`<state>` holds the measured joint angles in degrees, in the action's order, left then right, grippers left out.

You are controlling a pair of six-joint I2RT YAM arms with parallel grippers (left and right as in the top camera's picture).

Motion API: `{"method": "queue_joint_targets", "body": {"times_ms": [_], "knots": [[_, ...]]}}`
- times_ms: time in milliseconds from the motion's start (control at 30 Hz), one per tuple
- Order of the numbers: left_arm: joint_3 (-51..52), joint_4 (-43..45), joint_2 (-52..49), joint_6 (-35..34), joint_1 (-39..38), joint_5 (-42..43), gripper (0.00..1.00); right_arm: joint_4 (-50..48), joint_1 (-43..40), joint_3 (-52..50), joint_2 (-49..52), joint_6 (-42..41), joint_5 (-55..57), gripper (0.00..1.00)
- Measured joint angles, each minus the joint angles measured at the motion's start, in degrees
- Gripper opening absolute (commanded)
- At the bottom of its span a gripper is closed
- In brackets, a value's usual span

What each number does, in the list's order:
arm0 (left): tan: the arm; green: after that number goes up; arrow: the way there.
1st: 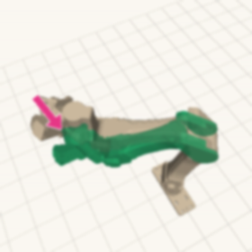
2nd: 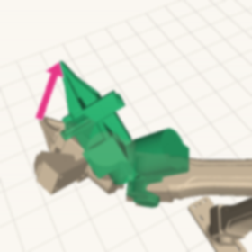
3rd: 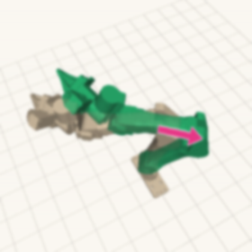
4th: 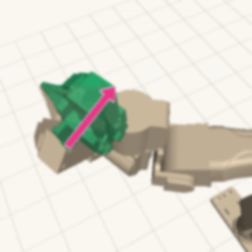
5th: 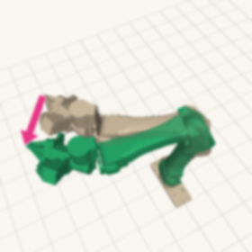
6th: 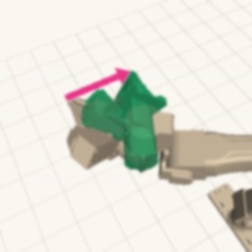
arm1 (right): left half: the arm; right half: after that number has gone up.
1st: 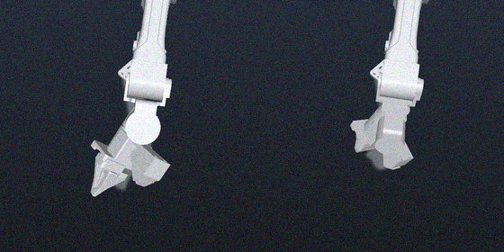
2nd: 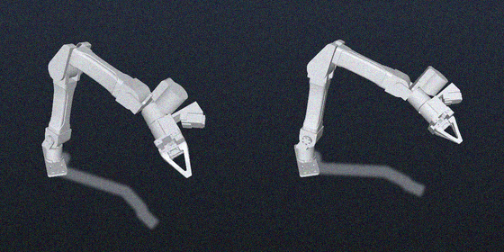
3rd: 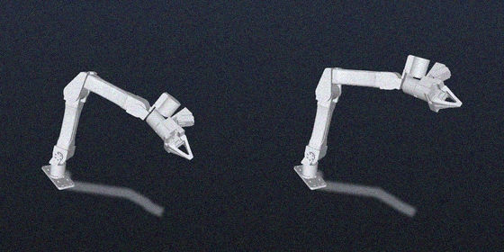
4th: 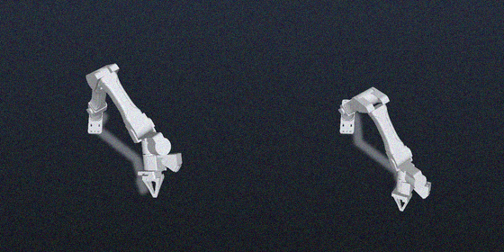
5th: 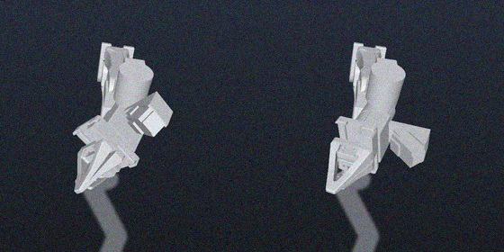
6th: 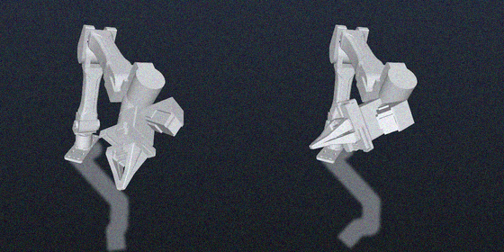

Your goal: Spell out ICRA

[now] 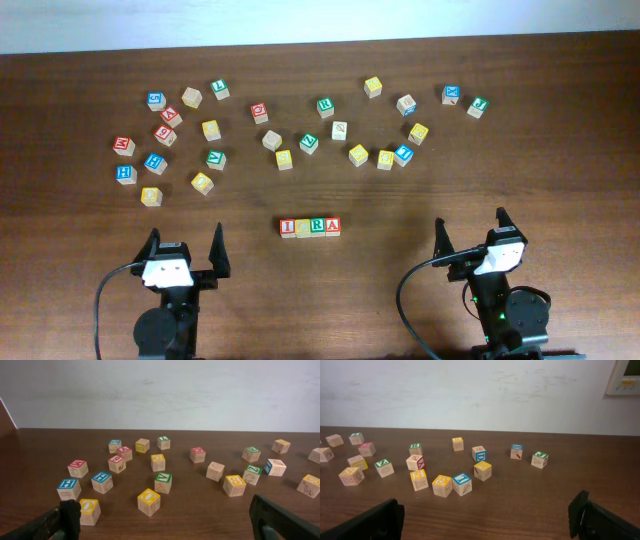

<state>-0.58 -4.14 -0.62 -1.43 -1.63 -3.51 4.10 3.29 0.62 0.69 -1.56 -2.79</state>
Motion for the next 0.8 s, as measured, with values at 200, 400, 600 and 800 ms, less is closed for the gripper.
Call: {"method": "queue_joint_targets", "body": {"times_ms": [200, 400, 600, 800], "knots": [[0.0, 0.0, 0.0, 0.1, 1.2, 0.0, 0.99, 0.0, 0.0, 0.0, 0.0, 0.0, 0.0, 0.98], [0.0, 0.0, 0.0, 0.1, 1.5, 0.0, 0.99, 0.0, 0.0, 0.0, 0.0, 0.0, 0.0, 0.98], [0.0, 0.0, 0.0, 0.1, 1.5, 0.0, 0.99, 0.0, 0.0, 0.0, 0.0, 0.0, 0.0, 0.98], [0.0, 0.0, 0.0, 0.1, 1.5, 0.0, 0.99, 0.0, 0.0, 0.0, 0.0, 0.0, 0.0, 0.98]]}}
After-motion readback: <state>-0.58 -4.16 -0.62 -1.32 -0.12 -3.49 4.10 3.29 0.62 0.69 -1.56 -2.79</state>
